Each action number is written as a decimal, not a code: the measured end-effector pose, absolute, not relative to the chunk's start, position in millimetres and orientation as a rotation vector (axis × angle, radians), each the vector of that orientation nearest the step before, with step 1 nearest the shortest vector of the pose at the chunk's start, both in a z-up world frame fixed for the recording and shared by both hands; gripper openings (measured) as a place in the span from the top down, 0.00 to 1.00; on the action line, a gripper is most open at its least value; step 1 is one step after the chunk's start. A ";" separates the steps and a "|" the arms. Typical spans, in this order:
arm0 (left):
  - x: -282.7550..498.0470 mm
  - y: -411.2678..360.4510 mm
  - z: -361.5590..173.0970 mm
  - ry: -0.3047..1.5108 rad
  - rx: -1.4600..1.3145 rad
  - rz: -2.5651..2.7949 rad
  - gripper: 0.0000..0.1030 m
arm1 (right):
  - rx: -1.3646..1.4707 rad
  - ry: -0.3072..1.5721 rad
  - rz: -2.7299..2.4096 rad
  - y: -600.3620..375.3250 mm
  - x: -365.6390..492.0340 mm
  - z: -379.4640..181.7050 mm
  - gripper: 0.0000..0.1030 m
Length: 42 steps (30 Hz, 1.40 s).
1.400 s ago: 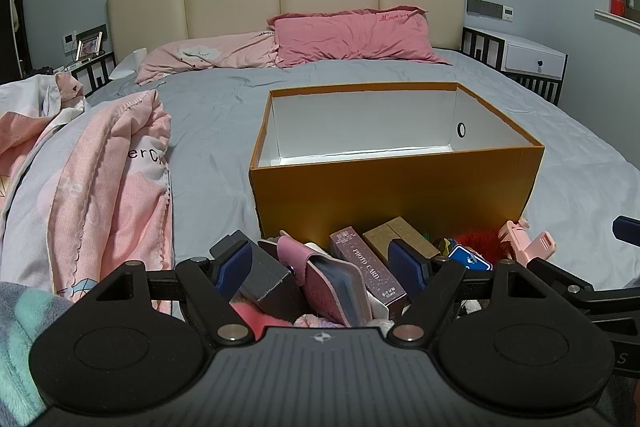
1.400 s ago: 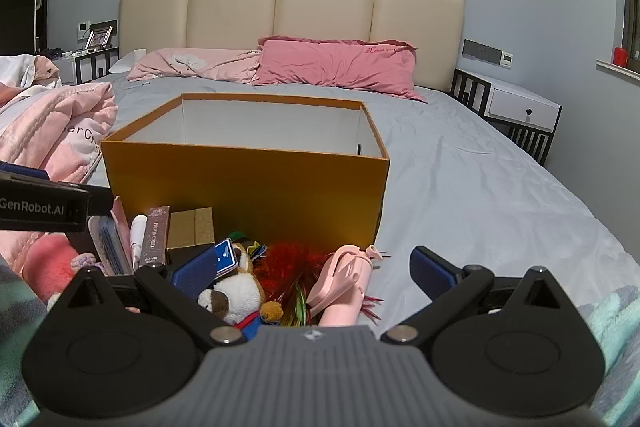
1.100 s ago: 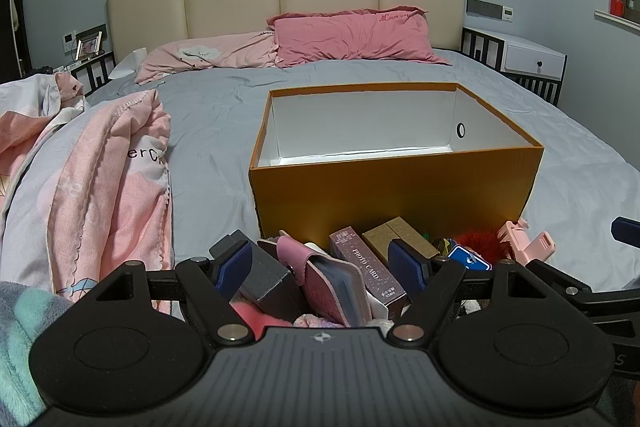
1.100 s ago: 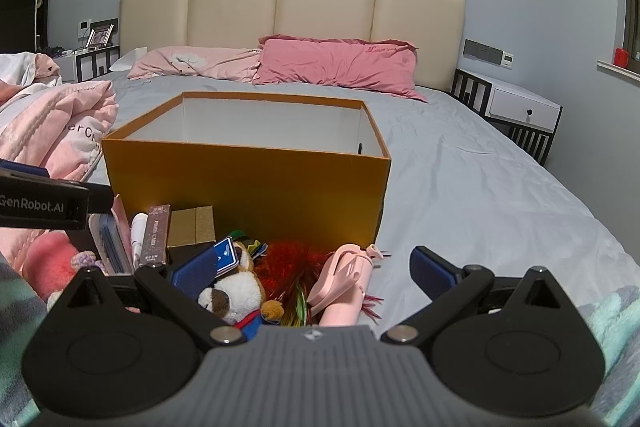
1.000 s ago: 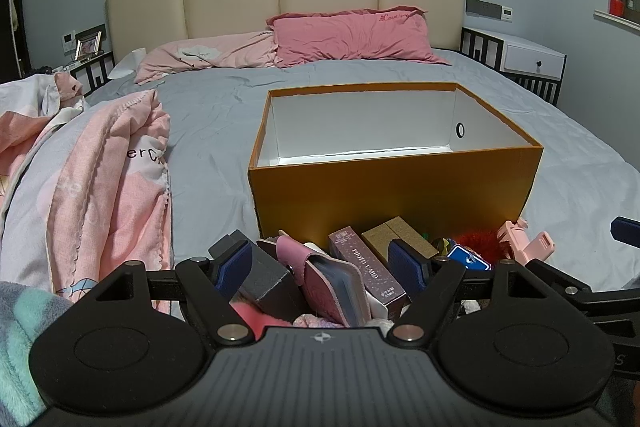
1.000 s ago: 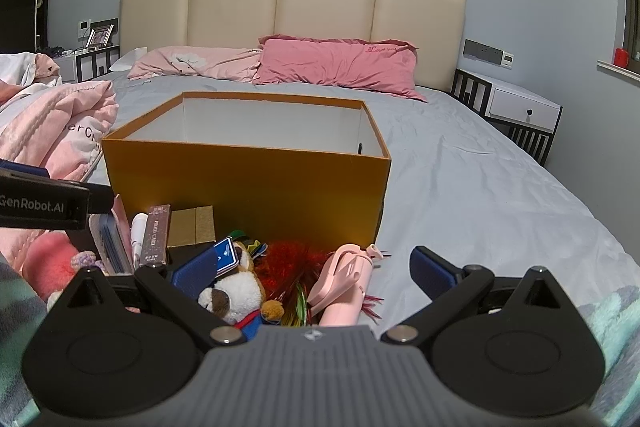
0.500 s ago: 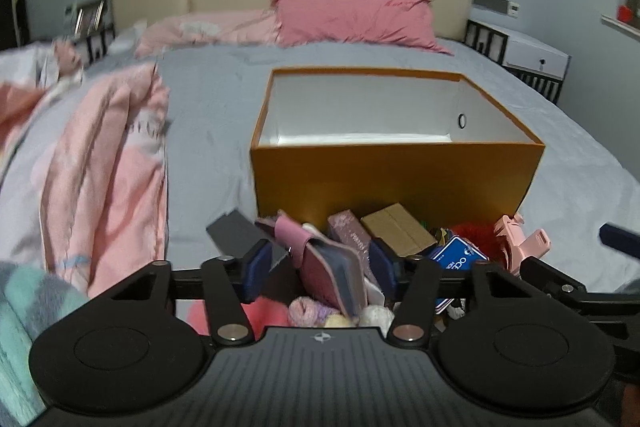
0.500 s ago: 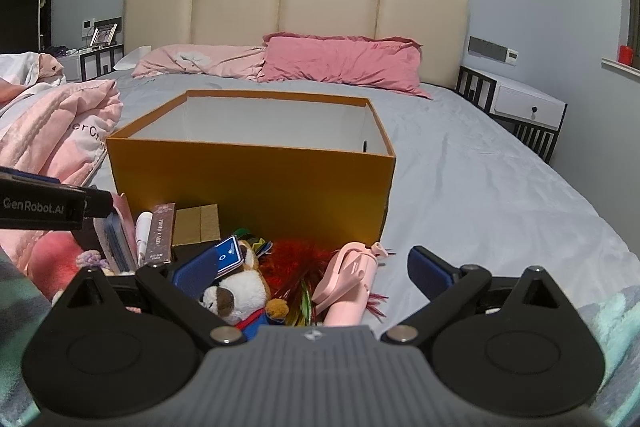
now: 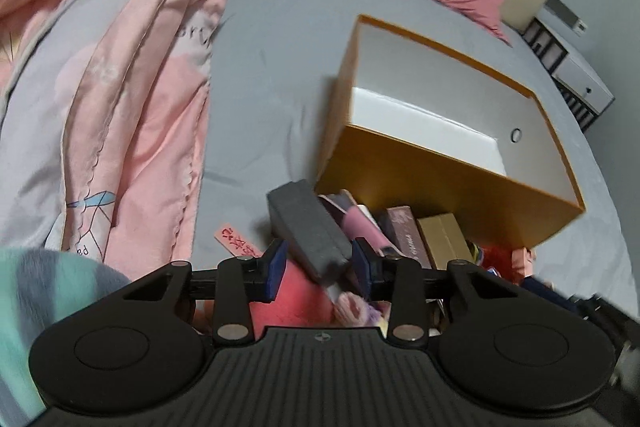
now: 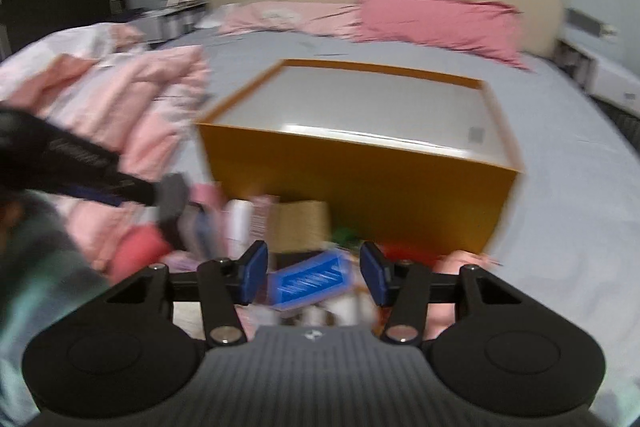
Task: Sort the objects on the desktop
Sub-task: 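Grasp the dark gray case with the left tool while the right tool grasps a card stack, then carry the gray case and card stack into the box while the right tool releases the cards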
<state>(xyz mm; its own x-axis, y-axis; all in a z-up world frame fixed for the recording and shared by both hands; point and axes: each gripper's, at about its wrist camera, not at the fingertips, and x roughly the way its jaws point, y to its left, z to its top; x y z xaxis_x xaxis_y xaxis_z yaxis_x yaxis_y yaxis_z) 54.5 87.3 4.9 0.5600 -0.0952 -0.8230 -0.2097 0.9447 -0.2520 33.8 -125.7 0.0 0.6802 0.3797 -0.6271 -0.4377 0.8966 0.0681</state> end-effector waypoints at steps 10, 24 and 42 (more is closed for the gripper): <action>88.3 95.7 -18.9 1.090 -0.438 0.065 0.58 | -0.190 0.744 0.638 -71.8 55.1 -17.0 0.49; 96.2 108.1 -30.7 1.092 -0.526 0.055 0.54 | -0.143 0.747 0.660 -75.9 70.8 -7.2 0.84; 112.7 116.3 -46.6 1.110 -0.611 0.061 0.41 | -0.014 0.794 0.583 -65.1 113.3 -19.4 0.79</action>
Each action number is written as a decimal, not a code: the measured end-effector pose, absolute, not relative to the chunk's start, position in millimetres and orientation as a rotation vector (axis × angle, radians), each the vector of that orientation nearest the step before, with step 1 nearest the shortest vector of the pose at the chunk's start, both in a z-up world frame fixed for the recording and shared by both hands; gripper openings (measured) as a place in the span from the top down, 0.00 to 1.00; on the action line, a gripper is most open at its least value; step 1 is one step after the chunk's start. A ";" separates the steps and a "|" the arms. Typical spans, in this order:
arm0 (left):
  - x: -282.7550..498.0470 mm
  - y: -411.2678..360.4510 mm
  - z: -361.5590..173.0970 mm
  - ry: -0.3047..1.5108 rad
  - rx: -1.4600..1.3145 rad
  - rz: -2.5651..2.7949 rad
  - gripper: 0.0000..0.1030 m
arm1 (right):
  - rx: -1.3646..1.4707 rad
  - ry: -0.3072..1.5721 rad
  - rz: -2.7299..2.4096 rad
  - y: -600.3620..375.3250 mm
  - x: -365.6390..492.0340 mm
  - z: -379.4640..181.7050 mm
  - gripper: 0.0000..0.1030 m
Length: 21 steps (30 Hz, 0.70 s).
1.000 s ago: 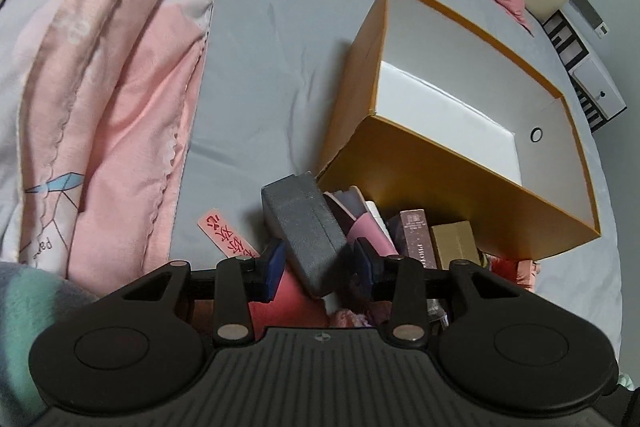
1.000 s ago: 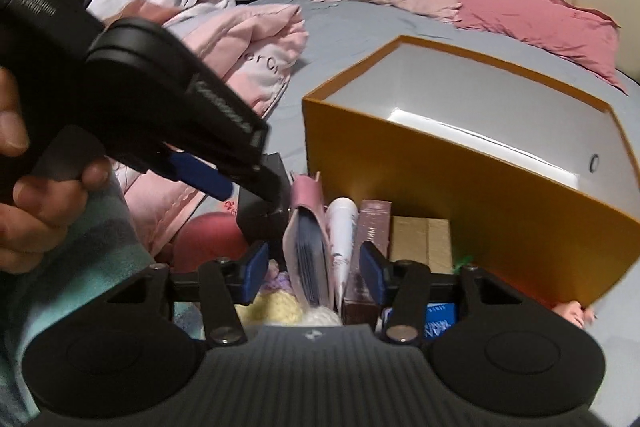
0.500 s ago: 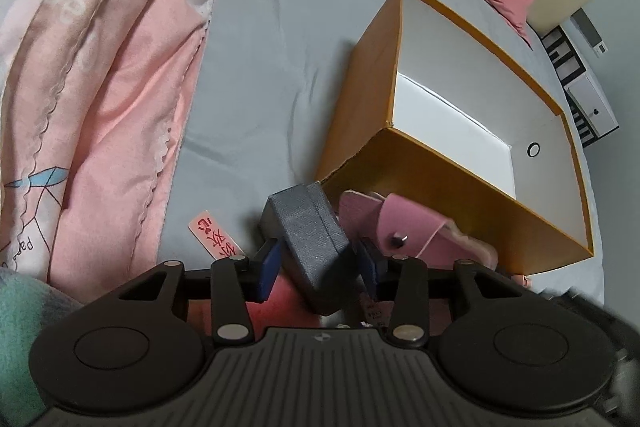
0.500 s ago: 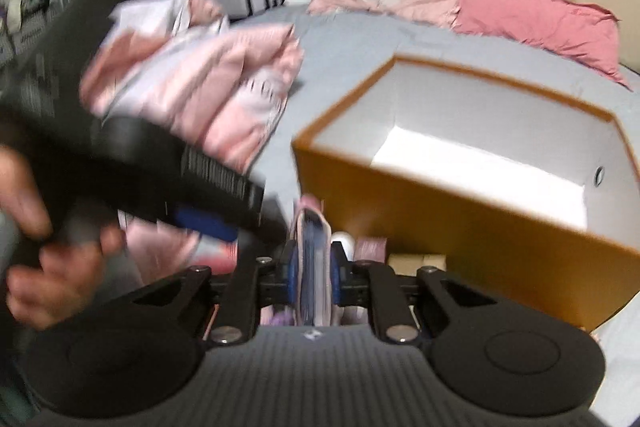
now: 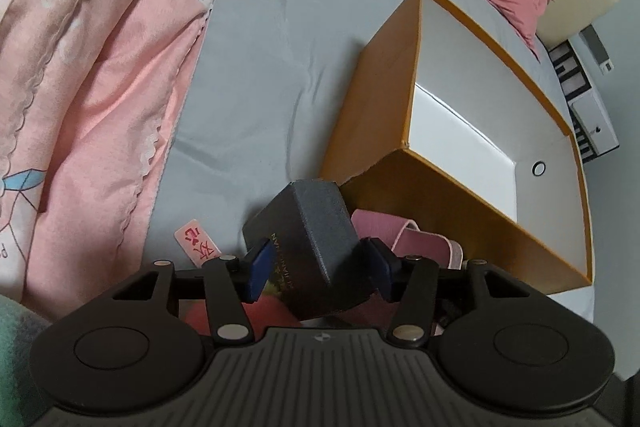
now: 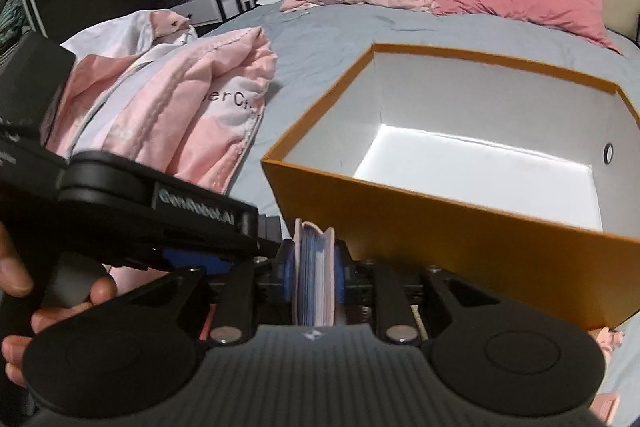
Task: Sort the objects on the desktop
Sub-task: 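Carry the gray case and card stack into the box while the right tool releases the cards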
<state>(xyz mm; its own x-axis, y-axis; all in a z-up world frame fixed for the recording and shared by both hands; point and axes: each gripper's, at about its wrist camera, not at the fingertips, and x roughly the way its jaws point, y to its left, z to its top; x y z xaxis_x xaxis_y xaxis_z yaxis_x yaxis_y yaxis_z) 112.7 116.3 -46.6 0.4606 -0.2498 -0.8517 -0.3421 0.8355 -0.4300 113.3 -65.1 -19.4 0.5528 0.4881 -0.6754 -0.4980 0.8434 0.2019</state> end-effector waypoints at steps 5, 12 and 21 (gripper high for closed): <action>112.2 120.6 -47.9 1.102 -0.641 0.066 0.41 | 0.066 0.806 0.581 -74.5 114.1 -15.6 0.83; 115.8 118.9 -50.2 1.114 -0.643 0.064 0.38 | 0.128 0.736 0.577 -98.0 103.9 18.5 0.83; 127.2 105.3 -46.6 1.150 -0.597 0.142 0.35 | 0.158 0.652 0.528 -132.2 88.0 50.7 0.83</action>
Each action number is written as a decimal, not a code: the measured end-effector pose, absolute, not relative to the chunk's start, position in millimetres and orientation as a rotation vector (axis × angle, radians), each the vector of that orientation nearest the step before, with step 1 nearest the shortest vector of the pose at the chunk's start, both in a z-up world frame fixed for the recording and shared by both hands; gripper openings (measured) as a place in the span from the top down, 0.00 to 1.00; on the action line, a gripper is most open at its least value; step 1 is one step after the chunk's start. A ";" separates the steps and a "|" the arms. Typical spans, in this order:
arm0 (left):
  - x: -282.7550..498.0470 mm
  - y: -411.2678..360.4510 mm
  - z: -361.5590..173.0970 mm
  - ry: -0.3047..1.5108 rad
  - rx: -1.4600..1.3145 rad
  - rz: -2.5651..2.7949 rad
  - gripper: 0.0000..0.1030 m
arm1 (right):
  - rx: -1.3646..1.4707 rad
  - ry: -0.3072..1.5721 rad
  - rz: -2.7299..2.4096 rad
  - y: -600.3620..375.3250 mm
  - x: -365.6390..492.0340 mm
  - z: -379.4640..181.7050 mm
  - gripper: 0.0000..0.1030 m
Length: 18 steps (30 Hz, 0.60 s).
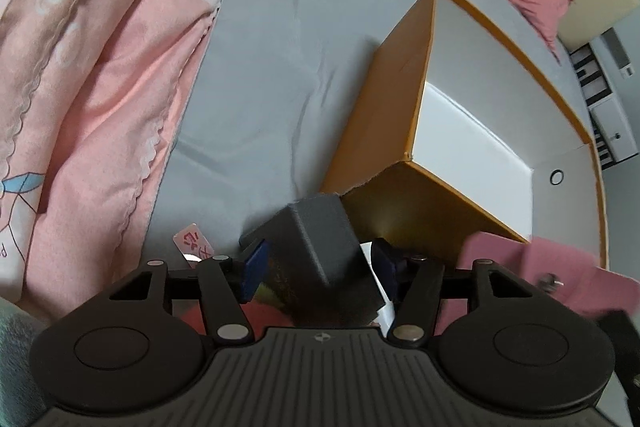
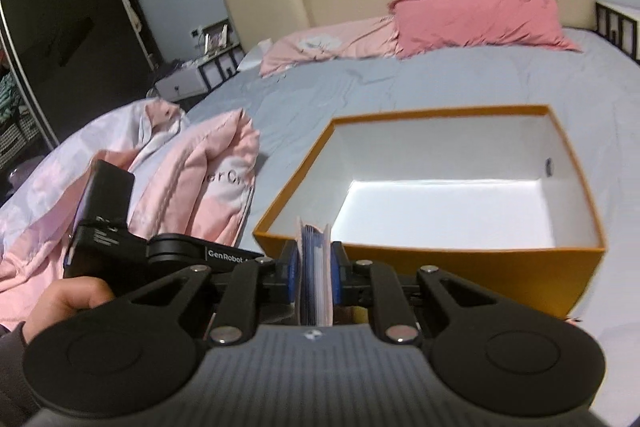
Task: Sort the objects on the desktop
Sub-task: 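Carry the gray case and card stack into the box while the right tool releases the cards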
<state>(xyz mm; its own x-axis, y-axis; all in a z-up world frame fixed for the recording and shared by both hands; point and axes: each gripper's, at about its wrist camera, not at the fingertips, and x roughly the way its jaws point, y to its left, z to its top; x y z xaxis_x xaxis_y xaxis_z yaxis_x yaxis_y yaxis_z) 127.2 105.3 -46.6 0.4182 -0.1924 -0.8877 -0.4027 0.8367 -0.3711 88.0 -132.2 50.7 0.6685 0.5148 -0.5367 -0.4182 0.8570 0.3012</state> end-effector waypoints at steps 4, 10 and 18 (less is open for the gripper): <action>132.6 102.6 -48.9 1.168 -0.614 0.199 0.35 | 0.149 0.628 0.505 -142.5 82.9 55.2 0.83; 123.0 108.1 -49.4 1.166 -0.637 0.196 0.44 | 0.158 0.608 0.477 -160.2 76.2 61.0 0.83; 102.0 109.2 -30.7 1.111 -0.598 0.143 0.59 | 0.284 0.537 0.428 -201.1 83.8 88.0 0.83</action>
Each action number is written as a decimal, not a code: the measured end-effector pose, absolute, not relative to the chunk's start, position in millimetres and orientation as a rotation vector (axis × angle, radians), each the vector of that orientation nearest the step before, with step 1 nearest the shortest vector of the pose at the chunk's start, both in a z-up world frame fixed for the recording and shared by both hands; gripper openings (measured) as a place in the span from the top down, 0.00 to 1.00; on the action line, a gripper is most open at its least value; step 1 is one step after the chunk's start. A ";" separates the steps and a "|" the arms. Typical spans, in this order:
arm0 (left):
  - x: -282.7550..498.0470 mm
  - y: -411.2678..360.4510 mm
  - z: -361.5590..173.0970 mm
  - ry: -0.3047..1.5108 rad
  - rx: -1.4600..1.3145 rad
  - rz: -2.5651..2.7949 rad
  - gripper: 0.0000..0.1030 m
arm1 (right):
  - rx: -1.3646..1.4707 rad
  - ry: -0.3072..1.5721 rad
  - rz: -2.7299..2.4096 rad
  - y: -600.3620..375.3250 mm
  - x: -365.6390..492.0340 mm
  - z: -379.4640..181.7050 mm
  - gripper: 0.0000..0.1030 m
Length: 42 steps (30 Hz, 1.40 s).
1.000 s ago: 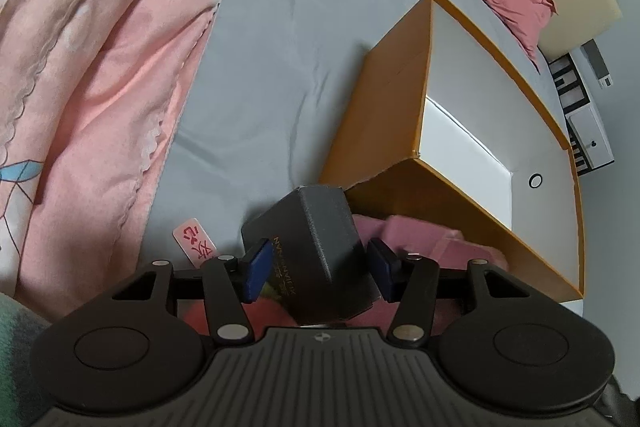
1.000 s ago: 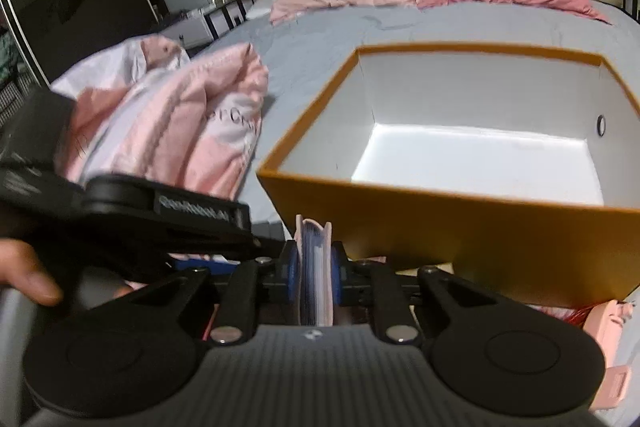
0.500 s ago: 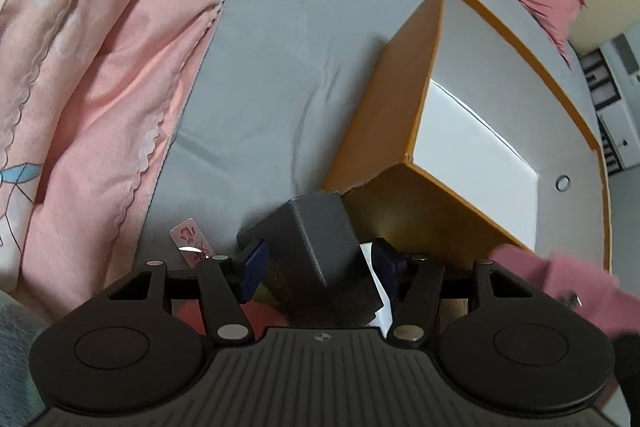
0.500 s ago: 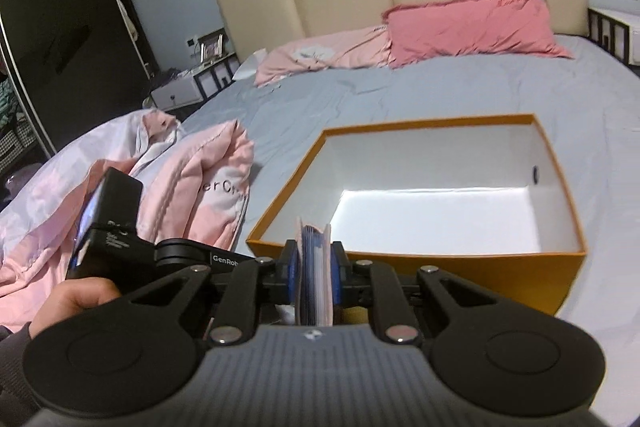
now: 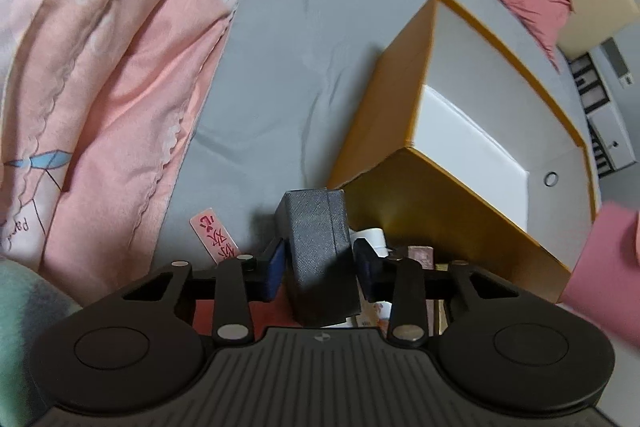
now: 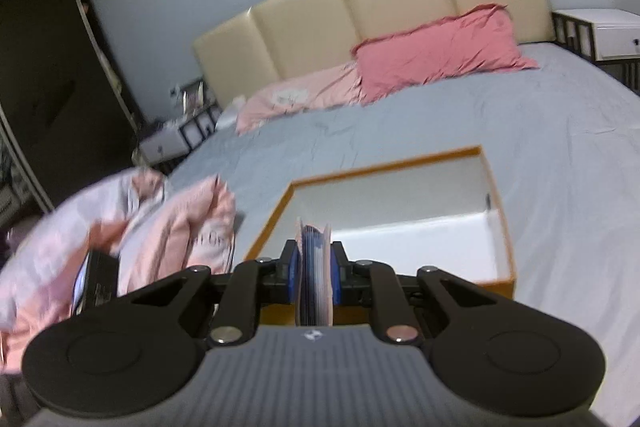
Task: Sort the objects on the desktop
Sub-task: 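Carry the gray case and card stack into the box while the right tool releases the cards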
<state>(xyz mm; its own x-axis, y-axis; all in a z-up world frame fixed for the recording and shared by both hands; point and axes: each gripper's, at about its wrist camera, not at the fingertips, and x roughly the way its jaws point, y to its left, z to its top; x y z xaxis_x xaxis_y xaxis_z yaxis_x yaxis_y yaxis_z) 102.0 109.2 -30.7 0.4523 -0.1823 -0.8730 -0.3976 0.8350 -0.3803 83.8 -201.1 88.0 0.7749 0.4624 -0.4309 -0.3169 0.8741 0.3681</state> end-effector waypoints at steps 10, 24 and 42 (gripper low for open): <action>60.4 84.8 59.0 0.911 -0.396 -0.012 0.60 | 0.170 0.642 0.248 -223.2 146.3 103.6 0.84; 148.1 10.6 97.1 0.802 -0.347 -0.219 0.60 | -0.042 0.657 0.138 -204.3 184.4 86.3 0.84; 225.6 -64.6 -2.2 1.047 -0.291 -0.345 0.60 | -0.067 0.859 0.136 -221.4 206.2 26.8 0.84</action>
<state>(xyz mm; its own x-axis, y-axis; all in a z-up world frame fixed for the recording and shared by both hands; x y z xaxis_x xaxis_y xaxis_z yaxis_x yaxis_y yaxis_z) 225.6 -64.6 -2.2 0.4557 -0.4114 -0.7893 0.1385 0.9088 -0.3937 206.2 -221.4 26.8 0.6450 0.0926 -0.7586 -0.1466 0.9892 -0.0040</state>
